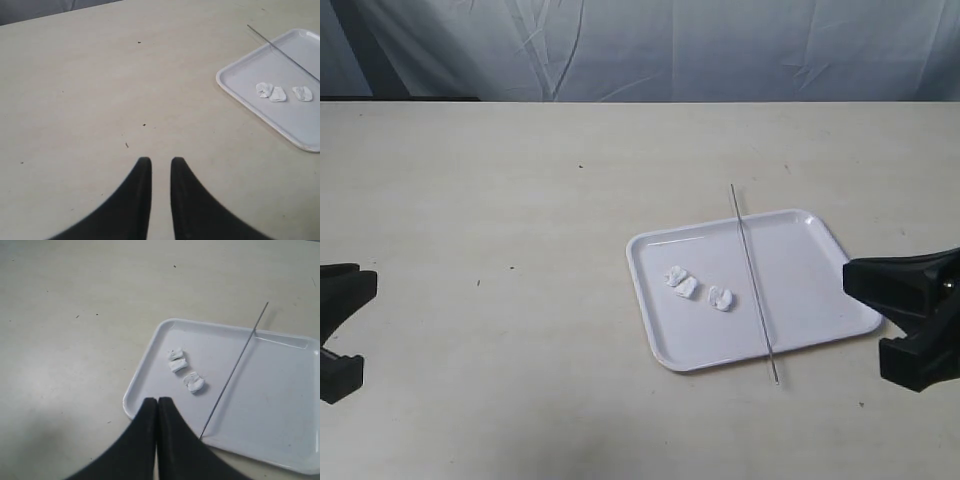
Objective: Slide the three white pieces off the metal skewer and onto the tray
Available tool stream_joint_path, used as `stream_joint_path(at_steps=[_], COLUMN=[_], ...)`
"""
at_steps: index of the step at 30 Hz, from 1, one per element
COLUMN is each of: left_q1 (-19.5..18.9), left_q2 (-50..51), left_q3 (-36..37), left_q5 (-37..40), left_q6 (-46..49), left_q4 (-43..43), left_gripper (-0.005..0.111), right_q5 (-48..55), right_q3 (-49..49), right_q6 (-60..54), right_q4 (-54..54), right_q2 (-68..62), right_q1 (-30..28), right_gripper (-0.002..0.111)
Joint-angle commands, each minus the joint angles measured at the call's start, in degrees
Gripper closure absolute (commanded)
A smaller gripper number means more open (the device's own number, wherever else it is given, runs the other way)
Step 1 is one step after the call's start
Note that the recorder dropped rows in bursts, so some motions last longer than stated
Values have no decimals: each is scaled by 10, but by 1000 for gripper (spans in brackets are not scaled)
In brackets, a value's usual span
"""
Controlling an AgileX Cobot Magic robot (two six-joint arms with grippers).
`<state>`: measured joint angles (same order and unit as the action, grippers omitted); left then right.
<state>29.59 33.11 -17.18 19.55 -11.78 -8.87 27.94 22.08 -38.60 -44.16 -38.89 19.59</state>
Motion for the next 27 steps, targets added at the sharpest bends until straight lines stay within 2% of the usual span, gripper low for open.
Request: stream_joint_path(at_steps=[1, 3, 4, 12, 16, 21, 27], left_q1=[3, -29, -65, -225, -253, -255, -255], left_q2=[-20, -55, -80, -200, -262, -331, -331], left_q3=[2, 2, 2, 2, 2, 2, 3], left_q5=[0, -2, -2, -2, -2, -2, -15], left_q6=[0, 0, 0, 0, 0, 0, 0], left_q4=[-6, -7, -8, -14, -14, -14, -13], left_gripper=[92, 92, 92, 92, 92, 92, 92], right_q5=[-1, 2, 2, -1, -1, -1, 2], right_q3=[-3, -3, -3, -3, -3, -3, -3], right_q6=[-4, -4, -4, -4, -4, -4, -4], right_q4=[-2, -6, -6, -6, -9, -14, -15], right_q2=[23, 68, 106, 262, 309, 327, 328], right_q1=[-3, -26, -46, -162, -173, -173, -173], right_gripper=[109, 109, 109, 109, 109, 109, 109])
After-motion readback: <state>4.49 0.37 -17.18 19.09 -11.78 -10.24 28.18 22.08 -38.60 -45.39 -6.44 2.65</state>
